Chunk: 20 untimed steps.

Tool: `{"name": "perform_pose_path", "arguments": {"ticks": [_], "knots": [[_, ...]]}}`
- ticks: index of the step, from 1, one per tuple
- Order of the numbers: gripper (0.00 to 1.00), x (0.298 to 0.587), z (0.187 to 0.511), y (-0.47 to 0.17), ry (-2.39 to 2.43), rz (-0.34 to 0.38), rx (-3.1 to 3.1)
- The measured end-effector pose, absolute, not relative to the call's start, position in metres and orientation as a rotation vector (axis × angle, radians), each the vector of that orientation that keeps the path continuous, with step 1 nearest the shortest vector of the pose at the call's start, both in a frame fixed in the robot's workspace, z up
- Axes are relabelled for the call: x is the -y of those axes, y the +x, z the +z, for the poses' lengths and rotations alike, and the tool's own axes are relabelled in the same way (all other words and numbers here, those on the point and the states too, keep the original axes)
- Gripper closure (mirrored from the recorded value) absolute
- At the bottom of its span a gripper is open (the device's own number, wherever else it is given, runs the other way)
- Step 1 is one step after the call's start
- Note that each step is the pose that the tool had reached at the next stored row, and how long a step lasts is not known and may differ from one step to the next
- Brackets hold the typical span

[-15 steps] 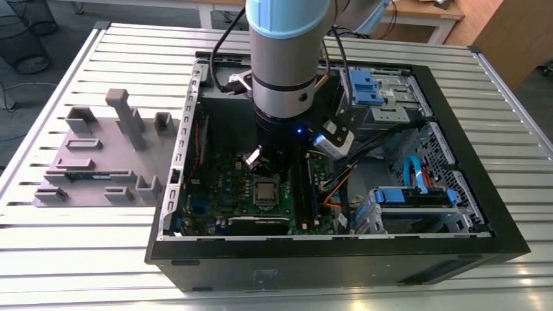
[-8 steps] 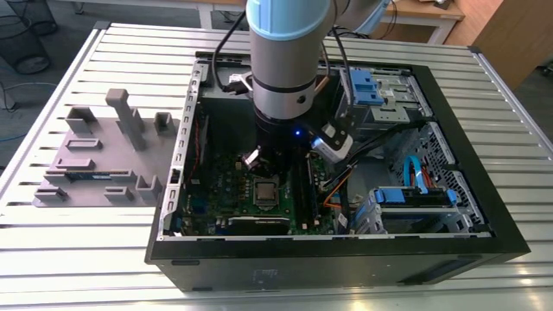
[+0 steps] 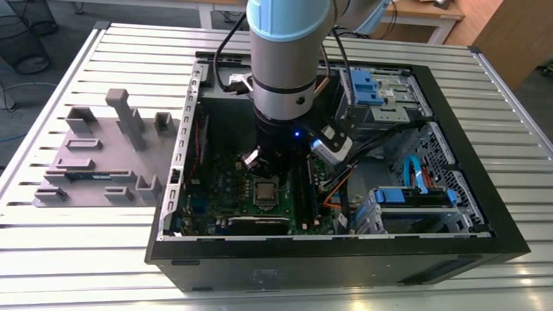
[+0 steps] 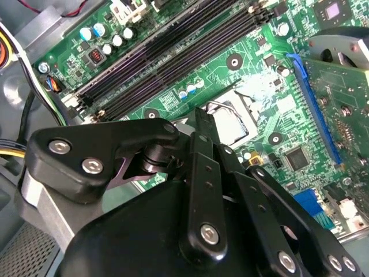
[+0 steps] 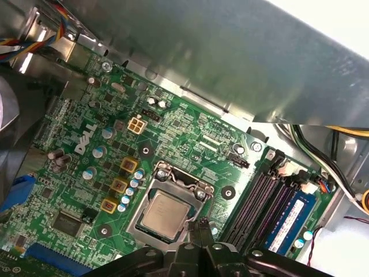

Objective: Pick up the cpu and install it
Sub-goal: 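Install the first cpu locking lever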

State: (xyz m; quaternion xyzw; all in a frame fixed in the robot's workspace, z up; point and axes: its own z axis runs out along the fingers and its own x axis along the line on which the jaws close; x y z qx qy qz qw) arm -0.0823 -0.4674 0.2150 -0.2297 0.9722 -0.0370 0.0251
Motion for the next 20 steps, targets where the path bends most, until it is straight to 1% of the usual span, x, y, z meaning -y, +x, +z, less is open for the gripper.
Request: {"name": "perform_pose_path", "arguments": {"ticks": [20], "knots": [[0.89,0.4719,0.2082,-0.081,-0.578,-0.119,-3.038]]}}
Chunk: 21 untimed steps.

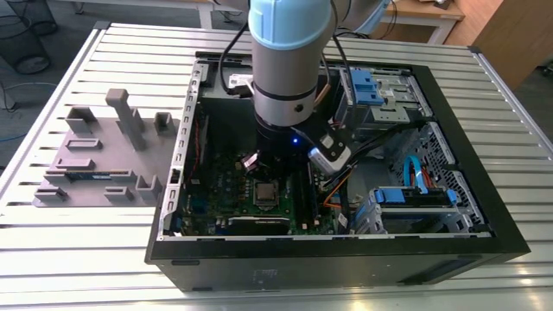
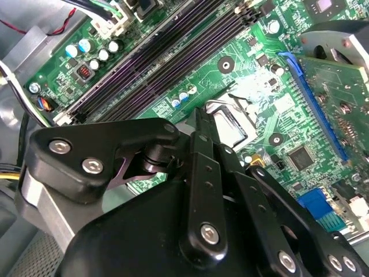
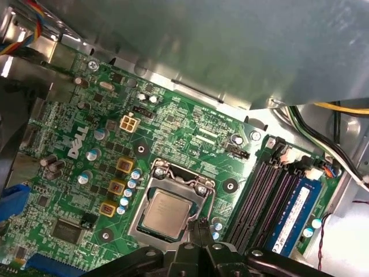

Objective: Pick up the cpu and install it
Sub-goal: 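Install the first cpu locking lever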

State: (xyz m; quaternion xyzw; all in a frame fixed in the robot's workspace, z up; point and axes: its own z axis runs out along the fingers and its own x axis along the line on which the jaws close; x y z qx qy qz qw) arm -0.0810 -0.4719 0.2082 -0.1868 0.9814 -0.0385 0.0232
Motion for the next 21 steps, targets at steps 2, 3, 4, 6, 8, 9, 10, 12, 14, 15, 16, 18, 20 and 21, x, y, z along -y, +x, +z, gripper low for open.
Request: {"name": "perform_pose_path", "arguments": {"ticks": [2,3,4,6,8,9,10,12,14,15,16,18,20,21], "knots": [[0.89,0.472,0.207,-0.081,-0.568,-0.12,-3.041],[0.89,0.472,0.206,-0.081,-0.563,-0.121,-3.042],[0.89,0.473,0.206,-0.081,-0.558,-0.121,-3.043],[0.89,0.473,0.204,-0.08,-0.552,-0.121,-3.044],[0.89,0.473,0.202,-0.079,-0.548,-0.121,-3.045],[0.89,0.473,0.202,-0.078,-0.546,-0.121,-3.045],[0.89,0.473,0.202,-0.077,-0.545,-0.121,-3.046],[0.89,0.474,0.201,-0.077,-0.542,-0.121,-3.046],[0.89,0.475,0.2,-0.077,-0.541,-0.121,-3.046],[0.89,0.475,0.199,-0.077,-0.541,-0.121,-3.046],[0.89,0.476,0.199,-0.077,-0.54,-0.121,-3.046],[0.89,0.477,0.198,-0.077,-0.54,-0.121,-3.046],[0.89,0.478,0.197,-0.077,-0.539,-0.121,-3.047],[0.89,0.479,0.196,-0.077,-0.538,-0.121,-3.047]]}}
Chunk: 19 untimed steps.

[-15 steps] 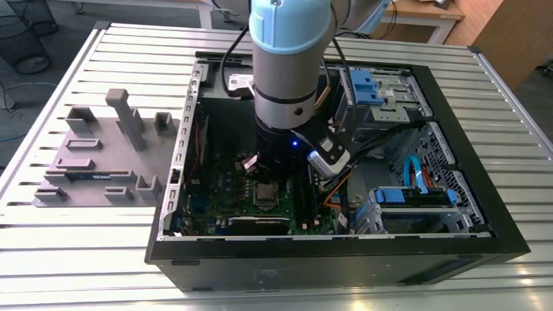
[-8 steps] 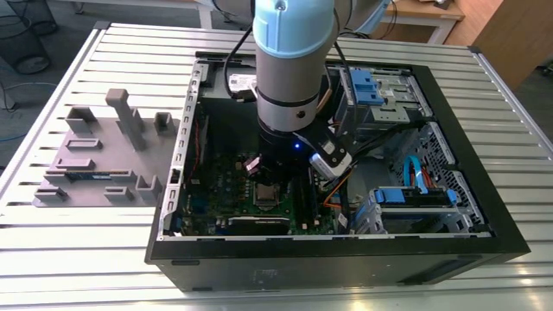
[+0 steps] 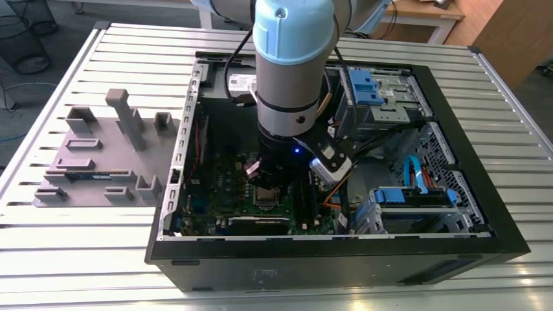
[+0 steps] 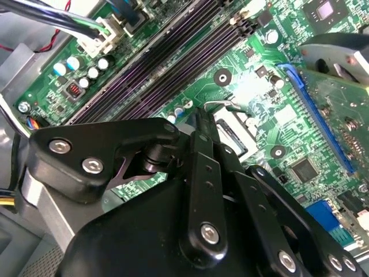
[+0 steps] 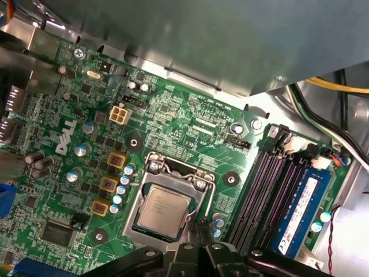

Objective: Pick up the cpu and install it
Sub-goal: 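Install the first cpu locking lever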

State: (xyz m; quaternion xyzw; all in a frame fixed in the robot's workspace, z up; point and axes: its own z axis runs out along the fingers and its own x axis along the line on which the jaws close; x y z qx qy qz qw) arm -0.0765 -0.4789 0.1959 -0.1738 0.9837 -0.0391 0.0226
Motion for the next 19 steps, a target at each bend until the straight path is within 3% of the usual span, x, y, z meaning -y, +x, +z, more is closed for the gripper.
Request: {"name": "perform_pose_path", "arguments": {"ticks": [19], "knots": [[0.89,0.4891,0.1881,-0.0727,-0.528,-0.121,-3.049]]}}
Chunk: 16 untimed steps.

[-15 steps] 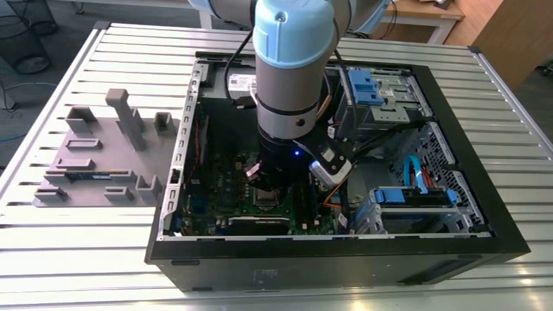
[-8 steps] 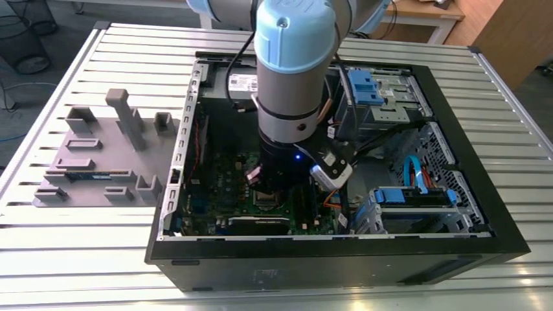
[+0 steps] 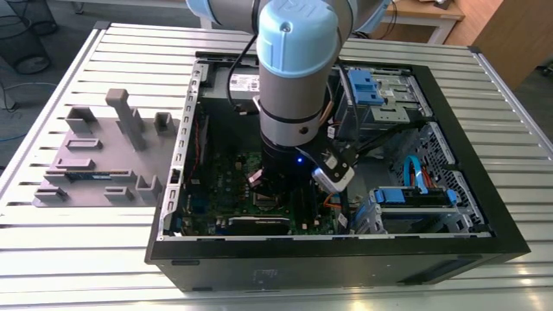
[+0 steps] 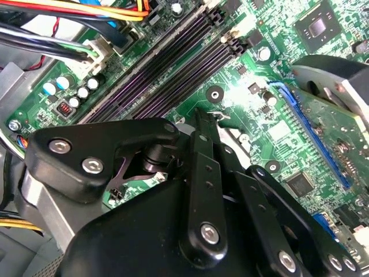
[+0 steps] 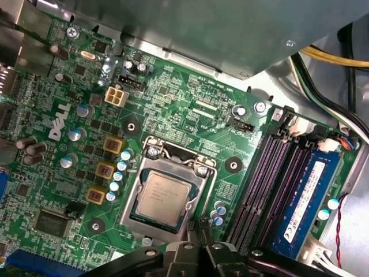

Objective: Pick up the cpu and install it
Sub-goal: 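Install the first cpu locking lever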

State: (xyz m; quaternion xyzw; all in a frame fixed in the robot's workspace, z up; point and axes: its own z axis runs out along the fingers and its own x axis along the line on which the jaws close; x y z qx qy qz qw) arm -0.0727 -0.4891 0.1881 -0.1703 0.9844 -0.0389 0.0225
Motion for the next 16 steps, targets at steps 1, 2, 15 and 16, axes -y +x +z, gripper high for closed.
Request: {"name": "perform_pose_path", "arguments": {"ticks": [1,2,15,16], "knots": [[0.89,0.4892,0.1879,-0.0727,-0.527,-0.119,-3.049],[0.89,0.4892,0.1878,-0.0727,-0.527,-0.117,-3.049],[0.89,0.4891,0.186,-0.0722,-0.526,-0.095,-3.047],[0.89,0.4891,0.1861,-0.0722,-0.526,-0.094,-3.047]]}}
